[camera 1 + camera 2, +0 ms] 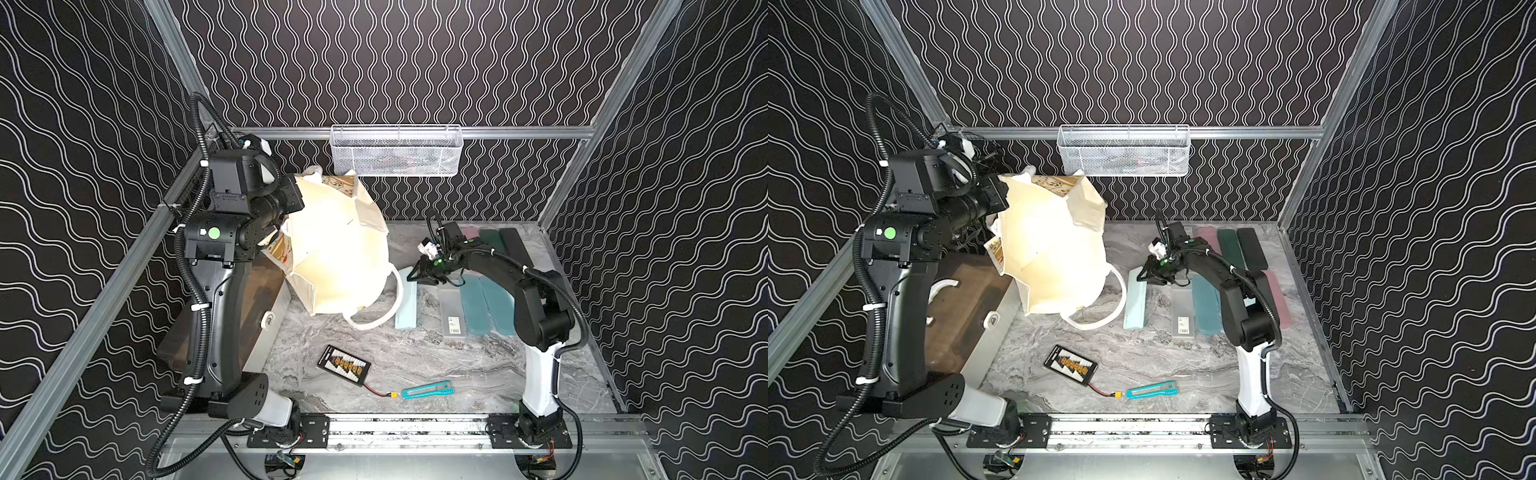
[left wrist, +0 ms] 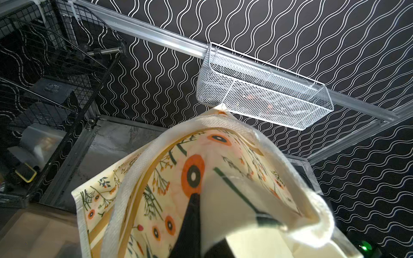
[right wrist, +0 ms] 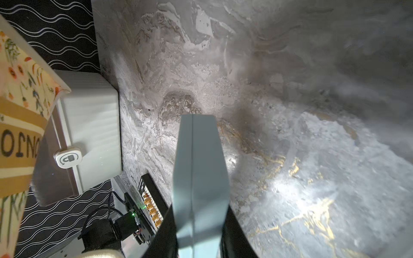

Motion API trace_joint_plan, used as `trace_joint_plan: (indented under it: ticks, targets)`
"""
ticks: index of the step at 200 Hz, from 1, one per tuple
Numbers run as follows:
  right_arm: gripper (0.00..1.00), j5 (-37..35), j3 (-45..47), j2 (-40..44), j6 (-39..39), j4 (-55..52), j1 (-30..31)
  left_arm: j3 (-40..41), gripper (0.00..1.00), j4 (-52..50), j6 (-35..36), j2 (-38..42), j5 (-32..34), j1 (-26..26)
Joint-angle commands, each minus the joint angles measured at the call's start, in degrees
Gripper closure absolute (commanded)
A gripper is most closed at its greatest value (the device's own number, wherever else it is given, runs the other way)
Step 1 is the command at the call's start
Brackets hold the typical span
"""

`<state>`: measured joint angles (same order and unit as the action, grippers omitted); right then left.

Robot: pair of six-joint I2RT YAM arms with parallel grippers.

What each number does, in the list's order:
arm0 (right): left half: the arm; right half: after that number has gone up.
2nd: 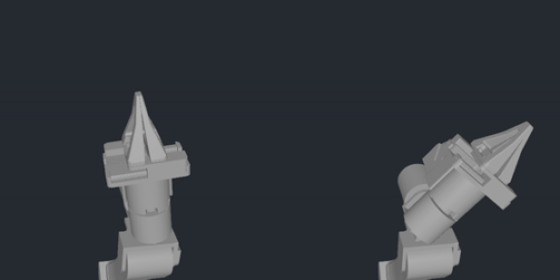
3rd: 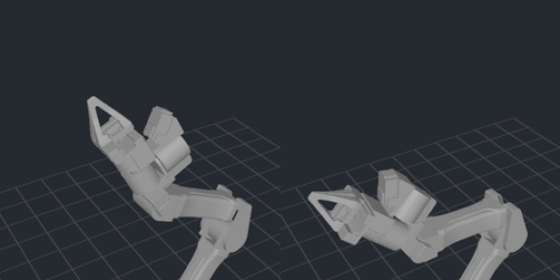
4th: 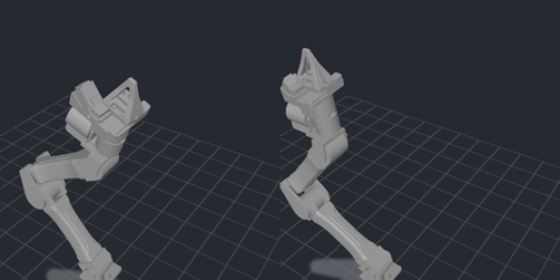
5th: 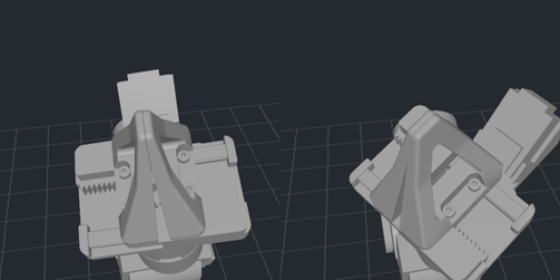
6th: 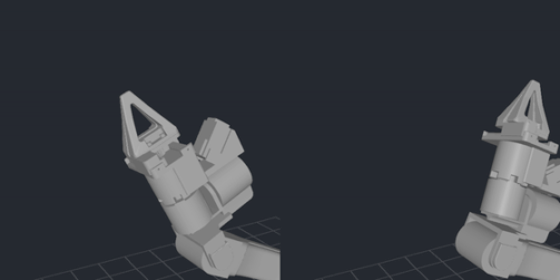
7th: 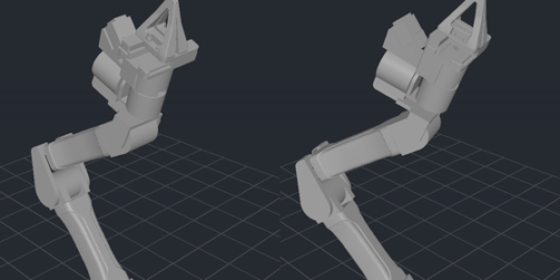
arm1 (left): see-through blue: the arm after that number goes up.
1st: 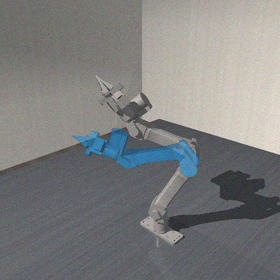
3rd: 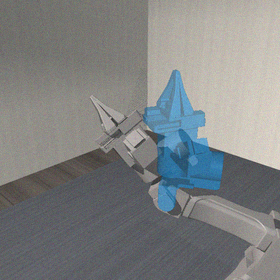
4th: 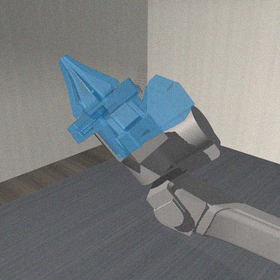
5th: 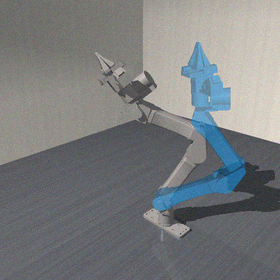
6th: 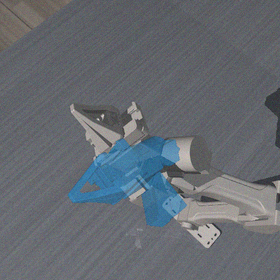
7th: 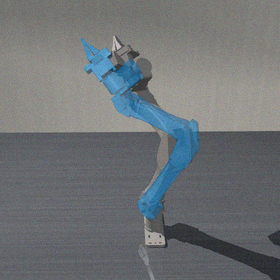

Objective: Take out the pencil case from the canvas bag
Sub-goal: Place the pencil case at the center of the board.

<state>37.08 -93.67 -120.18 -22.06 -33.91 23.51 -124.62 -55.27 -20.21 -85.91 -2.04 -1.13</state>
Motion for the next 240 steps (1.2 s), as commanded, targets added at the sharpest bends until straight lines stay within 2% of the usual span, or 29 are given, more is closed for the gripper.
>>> trace_joint_plan:
  ticks: [1, 54, 85, 118, 154, 187, 206, 240]
  targets:
    - [0.86, 3.28, -1.12, -2.19, -0.7, 1.99, -0.17, -1.25, 1.0, 2.86, -0.1, -0.8, -1.56, 0.16]
    - [0.79, 3.83, -1.96, -6.85, -0.47, 2.36, -0.56, -2.1, 1.0, 2.66, -0.29, -1.84, -3.05, 0.16]
    - [0.58, 0.75, -1.74, -6.02, -0.31, 2.66, -0.57, -2.28, 1.0, 2.75, -0.28, -2.37, -3.54, 0.16]
    - [0.43, -6.47, -0.79, -2.32, 0.84, 2.18, -0.58, -3.97, 1.0, 2.25, -0.39, -3.72, -4.47, 0.16]
    - [0.4, -14.05, 5.78, 6.12, -0.61, 6.21, -0.15, -5.42, 1.0, 3.07, -1.27, -6.22, -5.4, 0.14]
    - [0.37, -22.68, 13.66, 13.99, -1.49, 9.41, 2.24, -12.0, 1.0, 2.61, -1.73, -11.47, -5.87, 0.15]
    - [0.35, -28.18, 17.28, 17.45, -1.09, 9.79, 7.11, -15.63, 1.0, 2.79, -1.8, -14.28, -5.35, 0.16]
    - [0.24, -37.79, 22.6, 21.43, -1.94, 10.69, 14.28, -19.01, 1.0, 4.88, -1.88, -18.09, -4.35, 0.2]
